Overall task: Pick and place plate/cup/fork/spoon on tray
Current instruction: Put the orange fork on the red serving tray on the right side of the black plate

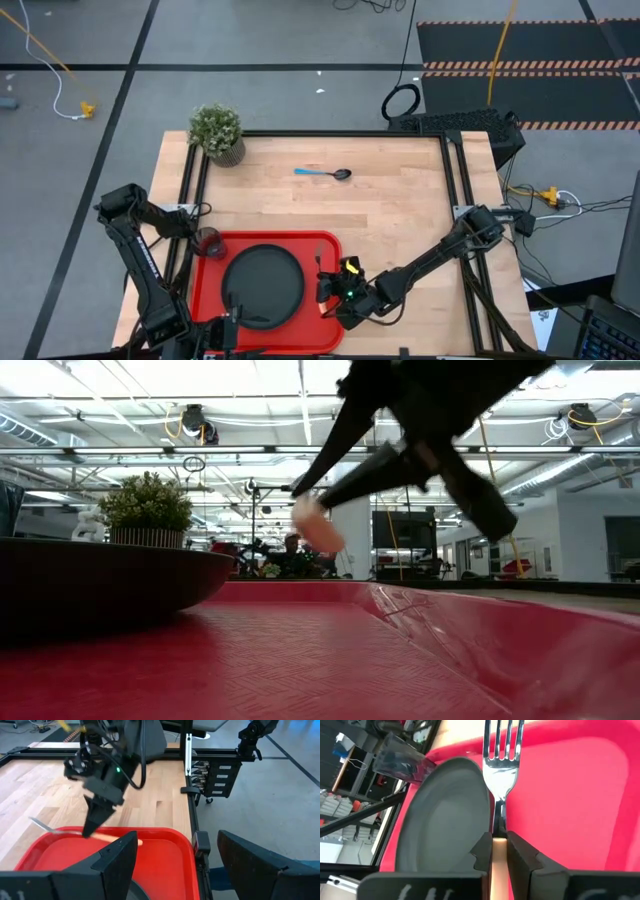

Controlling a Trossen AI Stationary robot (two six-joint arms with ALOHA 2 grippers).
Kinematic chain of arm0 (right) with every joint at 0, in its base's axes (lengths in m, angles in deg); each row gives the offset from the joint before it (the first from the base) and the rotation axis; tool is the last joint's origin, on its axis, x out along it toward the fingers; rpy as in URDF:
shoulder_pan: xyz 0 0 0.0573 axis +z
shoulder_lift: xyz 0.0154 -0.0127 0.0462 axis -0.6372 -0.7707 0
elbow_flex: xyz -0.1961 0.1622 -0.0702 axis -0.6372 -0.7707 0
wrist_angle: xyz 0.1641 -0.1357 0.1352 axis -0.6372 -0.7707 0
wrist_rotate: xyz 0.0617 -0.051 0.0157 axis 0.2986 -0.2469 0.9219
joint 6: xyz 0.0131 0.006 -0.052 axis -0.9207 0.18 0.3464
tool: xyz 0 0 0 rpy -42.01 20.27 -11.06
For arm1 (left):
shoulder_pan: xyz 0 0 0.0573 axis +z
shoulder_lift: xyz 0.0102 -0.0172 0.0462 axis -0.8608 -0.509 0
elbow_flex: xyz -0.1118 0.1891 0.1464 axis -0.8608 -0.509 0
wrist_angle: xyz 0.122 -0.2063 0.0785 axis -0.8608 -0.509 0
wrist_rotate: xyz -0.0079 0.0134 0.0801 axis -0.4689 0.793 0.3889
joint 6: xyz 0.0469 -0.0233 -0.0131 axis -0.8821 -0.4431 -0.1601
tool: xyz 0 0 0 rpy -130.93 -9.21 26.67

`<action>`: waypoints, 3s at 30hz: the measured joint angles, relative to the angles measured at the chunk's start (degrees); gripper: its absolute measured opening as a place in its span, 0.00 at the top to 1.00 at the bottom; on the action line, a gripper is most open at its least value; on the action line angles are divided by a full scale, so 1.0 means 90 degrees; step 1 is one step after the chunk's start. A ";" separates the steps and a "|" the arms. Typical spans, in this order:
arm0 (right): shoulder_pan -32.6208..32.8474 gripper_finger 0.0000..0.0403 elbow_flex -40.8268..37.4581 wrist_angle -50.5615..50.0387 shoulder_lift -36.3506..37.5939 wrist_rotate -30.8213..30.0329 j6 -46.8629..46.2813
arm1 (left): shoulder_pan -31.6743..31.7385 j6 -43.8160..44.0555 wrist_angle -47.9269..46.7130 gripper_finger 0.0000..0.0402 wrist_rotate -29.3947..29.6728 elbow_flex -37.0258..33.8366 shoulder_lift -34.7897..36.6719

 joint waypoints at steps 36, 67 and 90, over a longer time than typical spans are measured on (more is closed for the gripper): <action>-0.0002 0.94 0.0002 0.0666 -0.0565 0.0546 -0.0046 | 0.0000 -0.0206 0.0316 0.31 -0.0062 0.0000 0.0000; -0.0211 0.80 0.0002 0.0457 -0.0565 0.1047 -0.0058 | -0.0006 -0.0214 0.0335 0.31 -0.0067 0.0000 0.0000; 0.0120 0.80 0.0007 0.1331 0.0091 0.3377 0.3729 | -0.0049 -0.0229 0.0330 0.31 -0.0075 0.0000 0.0000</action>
